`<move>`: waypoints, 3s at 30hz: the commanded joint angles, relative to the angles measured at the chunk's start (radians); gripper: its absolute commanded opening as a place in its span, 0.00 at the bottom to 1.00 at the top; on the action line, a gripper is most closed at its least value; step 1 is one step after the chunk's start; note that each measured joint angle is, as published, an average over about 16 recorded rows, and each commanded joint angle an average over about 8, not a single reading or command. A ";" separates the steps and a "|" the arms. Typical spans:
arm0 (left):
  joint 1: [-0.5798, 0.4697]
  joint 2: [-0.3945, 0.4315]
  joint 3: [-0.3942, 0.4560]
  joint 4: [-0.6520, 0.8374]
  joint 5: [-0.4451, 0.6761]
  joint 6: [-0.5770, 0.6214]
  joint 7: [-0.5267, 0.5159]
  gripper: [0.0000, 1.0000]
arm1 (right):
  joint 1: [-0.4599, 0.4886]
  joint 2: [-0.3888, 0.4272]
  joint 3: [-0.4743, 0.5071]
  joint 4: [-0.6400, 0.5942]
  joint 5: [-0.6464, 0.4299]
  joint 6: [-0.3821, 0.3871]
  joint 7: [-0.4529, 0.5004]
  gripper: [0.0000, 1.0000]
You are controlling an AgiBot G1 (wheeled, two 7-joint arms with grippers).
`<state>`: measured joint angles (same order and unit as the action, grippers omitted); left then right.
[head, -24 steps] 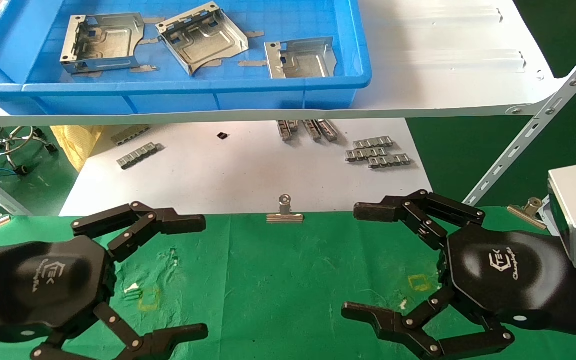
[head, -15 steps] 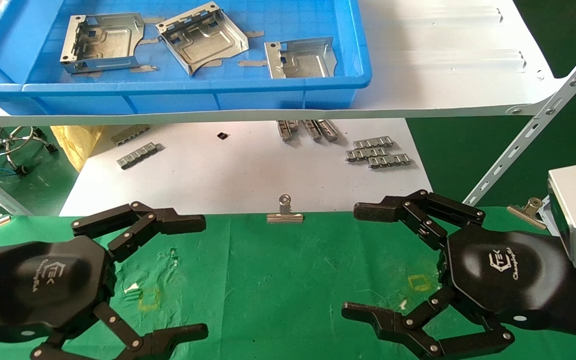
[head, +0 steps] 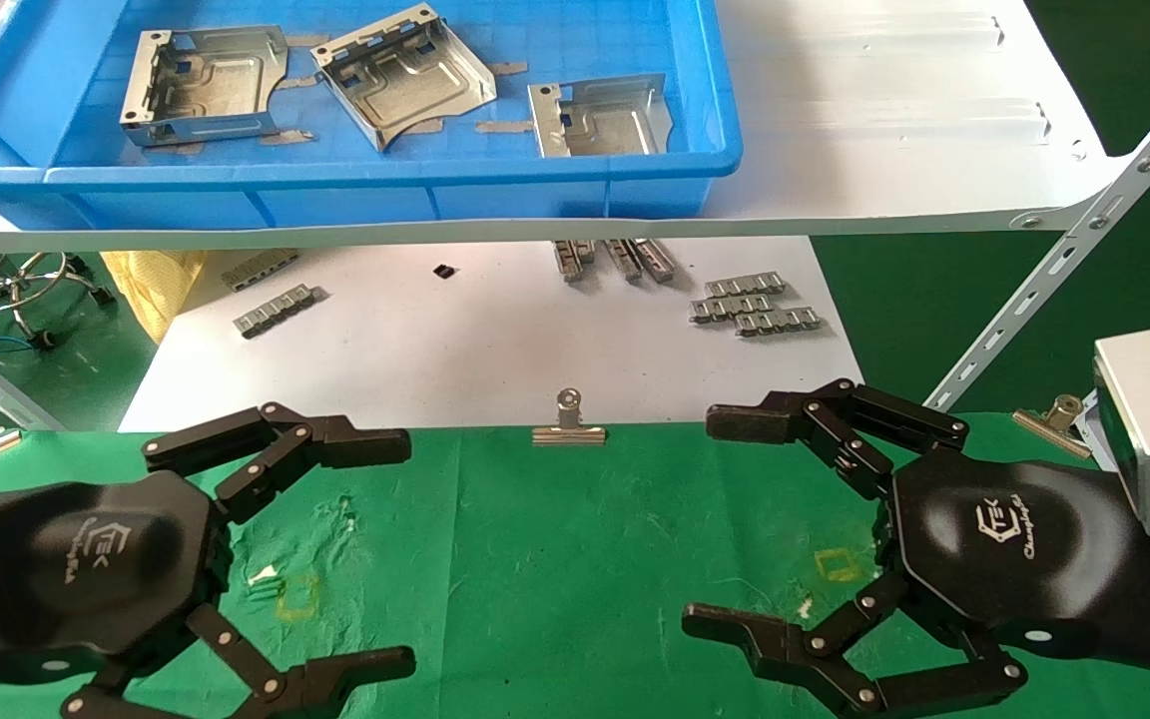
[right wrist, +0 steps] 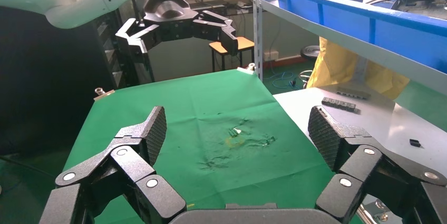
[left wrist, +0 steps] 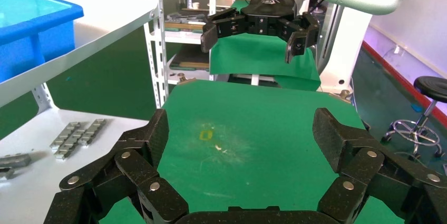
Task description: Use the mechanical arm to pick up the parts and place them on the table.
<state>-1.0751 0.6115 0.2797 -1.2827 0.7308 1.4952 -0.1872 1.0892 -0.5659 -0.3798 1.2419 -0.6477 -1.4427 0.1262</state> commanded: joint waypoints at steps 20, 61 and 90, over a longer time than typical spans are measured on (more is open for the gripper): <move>0.000 0.000 0.000 0.000 0.000 0.000 0.000 1.00 | 0.000 0.000 0.000 0.000 0.000 0.000 0.000 0.00; 0.000 0.000 0.000 0.000 0.000 0.000 0.000 1.00 | 0.000 0.000 0.000 0.000 0.000 0.000 0.000 0.00; -0.659 0.300 0.142 0.588 0.357 -0.128 0.058 1.00 | 0.000 0.000 0.000 0.000 0.000 0.000 0.000 0.00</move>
<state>-1.7108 0.9082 0.4168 -0.7106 1.0794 1.3428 -0.1266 1.0892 -0.5659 -0.3798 1.2419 -0.6477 -1.4427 0.1261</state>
